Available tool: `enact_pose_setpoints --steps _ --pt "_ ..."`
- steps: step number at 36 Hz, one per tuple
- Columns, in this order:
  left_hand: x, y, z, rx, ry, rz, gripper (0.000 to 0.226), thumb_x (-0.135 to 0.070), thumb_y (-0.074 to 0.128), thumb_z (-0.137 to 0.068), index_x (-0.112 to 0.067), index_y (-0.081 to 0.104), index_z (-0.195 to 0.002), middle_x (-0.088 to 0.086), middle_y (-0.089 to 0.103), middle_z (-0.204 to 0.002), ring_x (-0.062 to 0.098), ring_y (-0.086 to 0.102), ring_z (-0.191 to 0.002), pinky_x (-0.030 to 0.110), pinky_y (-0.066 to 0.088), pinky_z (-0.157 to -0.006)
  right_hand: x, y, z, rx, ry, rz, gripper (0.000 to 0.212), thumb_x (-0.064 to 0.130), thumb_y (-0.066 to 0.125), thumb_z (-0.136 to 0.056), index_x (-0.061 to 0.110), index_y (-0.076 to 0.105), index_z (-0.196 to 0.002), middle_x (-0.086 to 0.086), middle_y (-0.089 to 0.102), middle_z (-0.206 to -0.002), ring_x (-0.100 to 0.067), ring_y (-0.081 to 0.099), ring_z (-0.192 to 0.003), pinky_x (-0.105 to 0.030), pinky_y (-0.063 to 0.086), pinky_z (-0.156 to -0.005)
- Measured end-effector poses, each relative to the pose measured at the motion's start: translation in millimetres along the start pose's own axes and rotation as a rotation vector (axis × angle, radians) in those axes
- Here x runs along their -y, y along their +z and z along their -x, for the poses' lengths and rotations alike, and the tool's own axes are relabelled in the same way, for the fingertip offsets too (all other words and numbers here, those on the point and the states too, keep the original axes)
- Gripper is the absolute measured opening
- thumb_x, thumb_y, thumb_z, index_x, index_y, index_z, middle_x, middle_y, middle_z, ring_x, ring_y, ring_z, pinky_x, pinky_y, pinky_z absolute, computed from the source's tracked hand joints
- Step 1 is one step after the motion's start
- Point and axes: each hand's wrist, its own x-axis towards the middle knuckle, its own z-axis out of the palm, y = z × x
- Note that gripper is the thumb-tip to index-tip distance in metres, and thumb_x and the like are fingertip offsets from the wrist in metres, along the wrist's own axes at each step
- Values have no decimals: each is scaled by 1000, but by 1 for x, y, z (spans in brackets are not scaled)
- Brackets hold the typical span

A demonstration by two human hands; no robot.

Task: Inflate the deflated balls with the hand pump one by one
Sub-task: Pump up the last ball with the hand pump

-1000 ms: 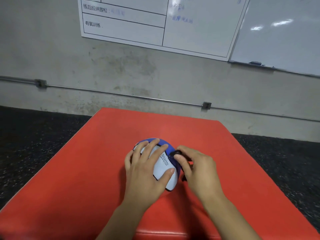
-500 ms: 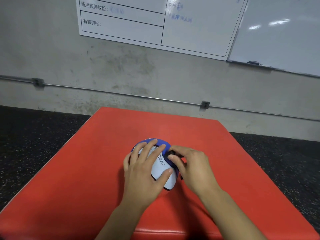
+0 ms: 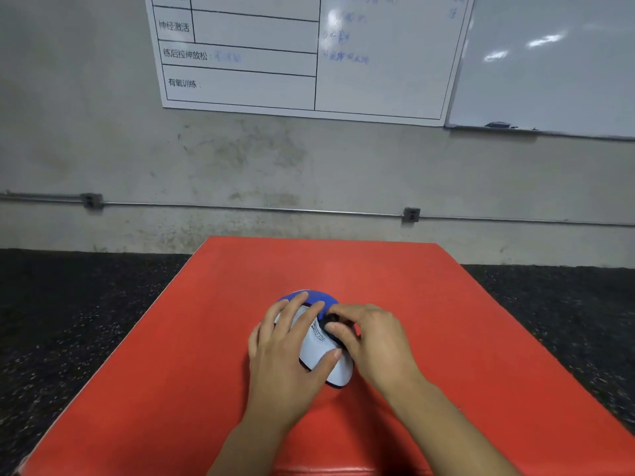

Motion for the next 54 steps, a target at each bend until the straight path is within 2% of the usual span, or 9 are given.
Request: enact_pose_setpoints --steps 6,12,19,22,27,33,38,49,54 --pt "-2 -3 2 98 41 1 97 -78 69 -66 -53 38 -154 -30 19 -167 10 16 -158 56 21 -125 -19 -2 22 -140 206 -484 20 18 66 -103 32 78 -109 23 77 -100 -1 70 -93 -17 50 -79" --pt "-1 -1 6 137 68 -53 110 -75 71 -62 -56 22 -159 -22 4 -173 6 -3 -160 48 1 -129 -75 -14 37 -18 437 -83 34 21 76 -94 27 73 -127 12 75 -119 -4 65 -91 -17 46 -84" --pt "1 10 -1 96 120 -33 108 -75 72 -63 -51 28 -159 -10 12 -174 10 2 -161 47 -3 -130 -112 -11 48 399 592 122 60 41 79 -88 34 58 -144 4 73 -127 -16 68 -117 -26 50 -97" --pt "1 17 -6 54 143 -10 102 -75 73 -65 -49 36 -157 -8 23 -171 13 14 -161 47 0 -131 -123 -6 48 440 590 155 59 40 78 -86 36 59 -141 4 75 -122 -17 69 -116 -26 50 -92" --pt "-2 27 -12 -17 121 -58 86 -74 69 -70 -40 52 -148 -9 51 -144 16 49 -134 56 28 -121 -130 -11 39 206 611 -64 43 26 78 -89 30 66 -130 8 77 -108 -17 72 -102 -31 53 -90" --pt "5 34 -16 54 133 -51 106 -59 88 -59 -41 42 -152 -11 46 -158 2 43 -139 39 15 -126 -116 -34 33 -244 572 -651 34 -2 79 -86 24 76 -107 12 78 -99 -7 68 -96 -24 50 -89" --pt "7 40 -30 42 130 -34 107 -34 102 -55 -37 50 -148 -19 55 -148 -8 44 -134 50 21 -126 -111 -44 39 -368 581 -856 30 -2 80 -86 17 76 -109 10 77 -95 -1 67 -86 -10 49 -78" --pt "-21 46 -39 99 79 -73 84 -55 83 -68 -37 54 -145 -15 56 -142 13 51 -132 48 26 -121 -112 -71 56 -368 572 -688 36 -4 83 -81 21 77 -106 10 76 -91 -1 61 -78 -17 48 -77" --pt "-28 47 -33 161 89 -39 80 -58 75 -75 -37 51 -149 -14 53 -151 11 44 -142 48 16 -126 -111 -79 64 -351 540 -631 35 -4 84 -80 15 76 -108 7 75 -91 9 59 -68 -5 45 -69"
